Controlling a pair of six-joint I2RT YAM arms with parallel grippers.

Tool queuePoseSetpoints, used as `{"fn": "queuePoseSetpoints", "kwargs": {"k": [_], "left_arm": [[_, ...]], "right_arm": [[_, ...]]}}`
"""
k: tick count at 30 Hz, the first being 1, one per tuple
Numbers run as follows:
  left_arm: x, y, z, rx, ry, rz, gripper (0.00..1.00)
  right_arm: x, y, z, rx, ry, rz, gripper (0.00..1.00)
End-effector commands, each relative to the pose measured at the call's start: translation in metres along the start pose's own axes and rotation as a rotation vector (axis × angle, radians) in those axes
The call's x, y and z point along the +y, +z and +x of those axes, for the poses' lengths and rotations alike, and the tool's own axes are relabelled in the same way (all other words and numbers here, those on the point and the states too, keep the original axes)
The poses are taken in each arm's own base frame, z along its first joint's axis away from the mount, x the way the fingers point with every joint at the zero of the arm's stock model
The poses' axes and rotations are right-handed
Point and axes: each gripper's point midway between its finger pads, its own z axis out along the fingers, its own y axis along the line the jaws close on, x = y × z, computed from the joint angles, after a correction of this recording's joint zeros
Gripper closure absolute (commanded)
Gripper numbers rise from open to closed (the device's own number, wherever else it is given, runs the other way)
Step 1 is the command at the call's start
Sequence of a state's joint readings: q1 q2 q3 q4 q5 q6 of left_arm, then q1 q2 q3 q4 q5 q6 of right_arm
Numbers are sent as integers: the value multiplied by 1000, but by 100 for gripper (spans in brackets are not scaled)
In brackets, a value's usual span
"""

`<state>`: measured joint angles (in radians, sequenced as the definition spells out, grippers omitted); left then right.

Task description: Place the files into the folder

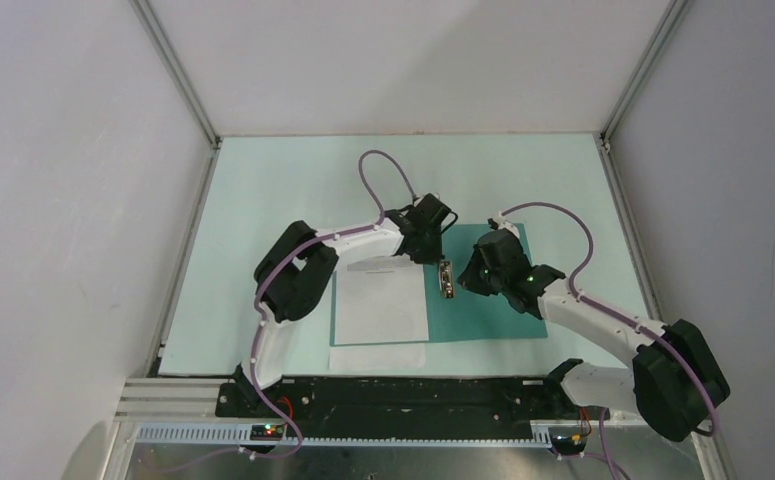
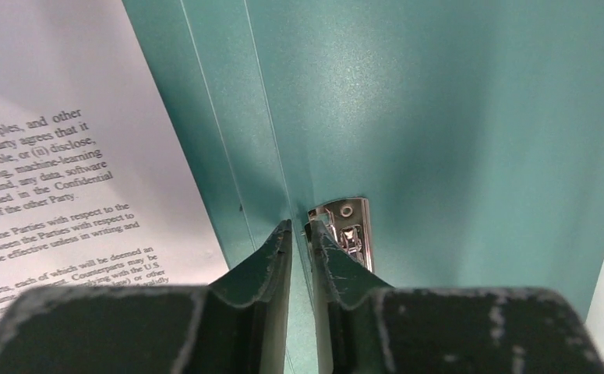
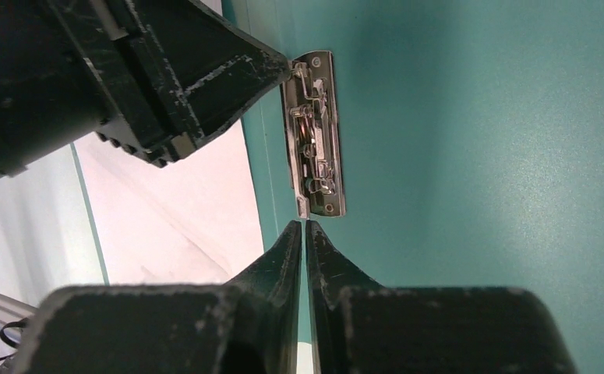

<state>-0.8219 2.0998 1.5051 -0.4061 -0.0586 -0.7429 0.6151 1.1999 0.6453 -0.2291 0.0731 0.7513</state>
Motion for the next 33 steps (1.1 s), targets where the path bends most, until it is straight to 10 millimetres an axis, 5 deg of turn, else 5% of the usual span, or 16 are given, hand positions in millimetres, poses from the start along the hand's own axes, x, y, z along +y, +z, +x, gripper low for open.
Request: {"fn": "queuePoseSetpoints", "kwargs": {"k": [1, 9, 15, 22, 28, 33], "left_arm": [[-1, 10, 3, 1, -18, -14, 81], [11, 24, 17, 24, -82, -62, 100], [35, -3, 13, -65, -173, -146, 100], [41, -29, 10, -93, -211, -148, 100], [41, -19, 24, -10, -243, -127, 100], [54, -12, 37, 55, -292, -138, 100]], "right_arm": [[2, -8, -5, -20, 8, -10, 90], [1, -12, -5, -30, -7, -4, 90], [7, -13, -1, -25, -58, -24, 90], [30, -2, 19, 14, -207, -15, 89], [55, 14, 33, 30, -324, -2, 88], [55, 29, 49, 31, -409, 55, 87]]}}
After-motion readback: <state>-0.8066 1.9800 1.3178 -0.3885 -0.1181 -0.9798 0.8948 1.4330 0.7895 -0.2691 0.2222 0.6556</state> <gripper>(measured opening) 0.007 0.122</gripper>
